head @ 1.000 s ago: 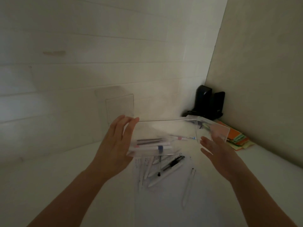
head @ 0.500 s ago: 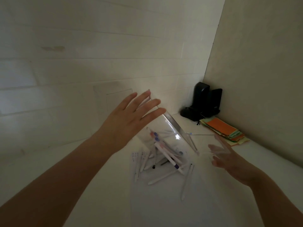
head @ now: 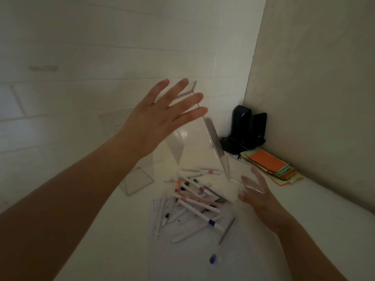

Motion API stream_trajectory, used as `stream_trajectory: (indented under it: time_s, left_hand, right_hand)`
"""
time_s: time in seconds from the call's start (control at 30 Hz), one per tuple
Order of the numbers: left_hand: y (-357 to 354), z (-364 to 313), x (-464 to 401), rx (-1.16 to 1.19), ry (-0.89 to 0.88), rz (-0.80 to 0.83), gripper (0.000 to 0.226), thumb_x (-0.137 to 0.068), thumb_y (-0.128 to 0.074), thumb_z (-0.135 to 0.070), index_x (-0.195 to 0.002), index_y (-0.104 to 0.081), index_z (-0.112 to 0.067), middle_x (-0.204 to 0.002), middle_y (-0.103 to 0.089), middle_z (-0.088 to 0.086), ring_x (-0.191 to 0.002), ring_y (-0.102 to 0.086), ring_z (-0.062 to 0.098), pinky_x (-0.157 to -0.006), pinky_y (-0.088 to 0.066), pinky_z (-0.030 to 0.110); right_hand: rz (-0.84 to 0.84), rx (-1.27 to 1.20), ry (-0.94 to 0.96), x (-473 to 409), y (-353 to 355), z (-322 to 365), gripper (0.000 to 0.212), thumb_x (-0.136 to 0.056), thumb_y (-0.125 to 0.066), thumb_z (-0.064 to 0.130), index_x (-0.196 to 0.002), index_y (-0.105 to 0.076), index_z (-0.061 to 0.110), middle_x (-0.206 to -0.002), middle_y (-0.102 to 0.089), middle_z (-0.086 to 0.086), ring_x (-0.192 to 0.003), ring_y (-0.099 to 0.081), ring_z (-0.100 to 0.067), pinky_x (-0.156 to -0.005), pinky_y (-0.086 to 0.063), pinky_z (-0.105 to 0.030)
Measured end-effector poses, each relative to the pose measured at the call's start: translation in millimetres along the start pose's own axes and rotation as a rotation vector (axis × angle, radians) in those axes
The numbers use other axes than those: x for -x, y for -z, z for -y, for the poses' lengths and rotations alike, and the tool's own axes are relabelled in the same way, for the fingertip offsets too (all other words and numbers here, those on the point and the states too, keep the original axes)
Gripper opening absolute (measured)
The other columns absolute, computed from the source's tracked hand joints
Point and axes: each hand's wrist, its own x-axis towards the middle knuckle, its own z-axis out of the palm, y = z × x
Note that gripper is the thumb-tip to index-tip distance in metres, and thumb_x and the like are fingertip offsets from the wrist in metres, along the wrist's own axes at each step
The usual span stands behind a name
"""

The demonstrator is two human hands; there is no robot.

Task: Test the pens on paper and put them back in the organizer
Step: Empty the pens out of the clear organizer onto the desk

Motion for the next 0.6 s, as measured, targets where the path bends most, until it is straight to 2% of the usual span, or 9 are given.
stream_trajectory:
  time_s: [0.07,0.13,0.23,0.27,0.3,0.37,0.43,0.53,0.6]
  left_hand:
    - [-11,-4,-2,0.018,0.099,-0.042,0.052,-0.091,-0.052,-0.004,-0.138,-0.038,-0.022,-0.140,-0.044,0.003,-0.128,-0.042,0.031,-0.106,-0.030,0.044]
    - [-20,-19,-4,0.096,0.246,-0.061,0.047,-0.088,-0.052,0.003,-0.131,-0.047,-0.017,-0.131,-0.055,0.009,-0.123,-0.048,0.033,-0.104,-0.032,0.043]
    - [-25,-65,-2,0.369,0.457,0.069,0.070,-0.066,-0.062,0.013,-0.129,-0.044,-0.010,-0.127,-0.054,0.018,-0.123,-0.045,0.036,-0.104,-0.034,0.042]
    - [-24,-82,-1,0.474,0.515,0.148,0.079,-0.058,-0.067,0.011,-0.130,-0.042,-0.009,-0.128,-0.051,0.019,-0.123,-0.044,0.036,-0.103,-0.036,0.042]
    - [-23,-100,1,0.557,0.570,0.223,0.086,-0.052,-0.072,0.007,-0.130,-0.040,-0.009,-0.129,-0.047,0.019,-0.123,-0.043,0.036,-0.102,-0.038,0.041]
    - [-22,-128,9,0.671,0.674,0.323,0.095,-0.046,-0.077,0.001,-0.130,-0.035,-0.010,-0.129,-0.037,0.017,-0.121,-0.038,0.034,-0.097,-0.042,0.039]
    - [-24,-145,20,0.746,0.755,0.338,0.098,-0.043,-0.078,0.001,-0.129,-0.031,-0.010,-0.127,-0.031,0.015,-0.118,-0.035,0.032,-0.093,-0.044,0.038]
    - [-27,-156,37,0.821,0.860,0.314,0.097,-0.048,-0.079,-0.003,-0.129,-0.028,-0.012,-0.127,-0.029,0.014,-0.118,-0.035,0.031,-0.090,-0.044,0.035]
    - [-29,-159,45,0.886,0.947,0.328,0.098,-0.050,-0.079,-0.006,-0.131,-0.025,-0.014,-0.130,-0.028,0.014,-0.119,-0.033,0.029,-0.091,-0.042,0.035]
  right_hand:
    - [-0.054,-0.087,0.057,-8,-6,-2,0.106,-0.049,-0.086,0.044,-0.137,-0.027,0.045,-0.137,-0.047,0.007,-0.122,-0.046,-0.004,-0.095,-0.039,-0.027]
    - [-0.101,-0.245,0.159,-18,-13,-1,0.079,-0.068,-0.074,0.028,-0.134,-0.034,0.047,-0.141,-0.045,0.005,-0.128,-0.044,-0.009,-0.106,-0.032,-0.037]
    - [-0.109,-0.490,0.259,-34,-27,7,0.058,-0.073,-0.069,0.033,-0.123,-0.047,0.050,-0.131,-0.054,0.009,-0.122,-0.051,-0.014,-0.108,-0.029,-0.042]
    - [-0.122,-0.561,0.253,-40,-31,9,0.061,-0.075,-0.067,0.037,-0.130,-0.043,0.044,-0.132,-0.054,0.005,-0.122,-0.052,-0.016,-0.108,-0.029,-0.042]
    - [-0.135,-0.610,0.241,-44,-34,10,0.073,-0.072,-0.071,0.044,-0.136,-0.037,0.035,-0.135,-0.051,0.001,-0.124,-0.051,-0.017,-0.106,-0.032,-0.041]
    - [-0.181,-0.678,0.193,-50,-37,7,0.095,-0.054,-0.080,0.056,-0.133,-0.036,0.028,-0.138,-0.048,-0.004,-0.125,-0.050,-0.018,-0.098,-0.039,-0.036]
    - [-0.217,-0.723,0.145,-54,-40,1,0.101,-0.046,-0.083,0.059,-0.131,-0.039,0.026,-0.138,-0.048,-0.006,-0.124,-0.050,-0.018,-0.093,-0.042,-0.034]
    - [-0.198,-0.717,0.124,-60,-43,-4,0.101,-0.044,-0.084,0.059,-0.132,-0.040,0.032,-0.135,-0.049,-0.007,-0.125,-0.049,-0.021,-0.095,-0.046,-0.036]
    - [-0.161,-0.679,0.139,-65,-46,2,0.110,-0.043,-0.085,0.058,-0.137,-0.034,0.032,-0.133,-0.048,-0.007,-0.125,-0.048,-0.021,-0.096,-0.048,-0.035]
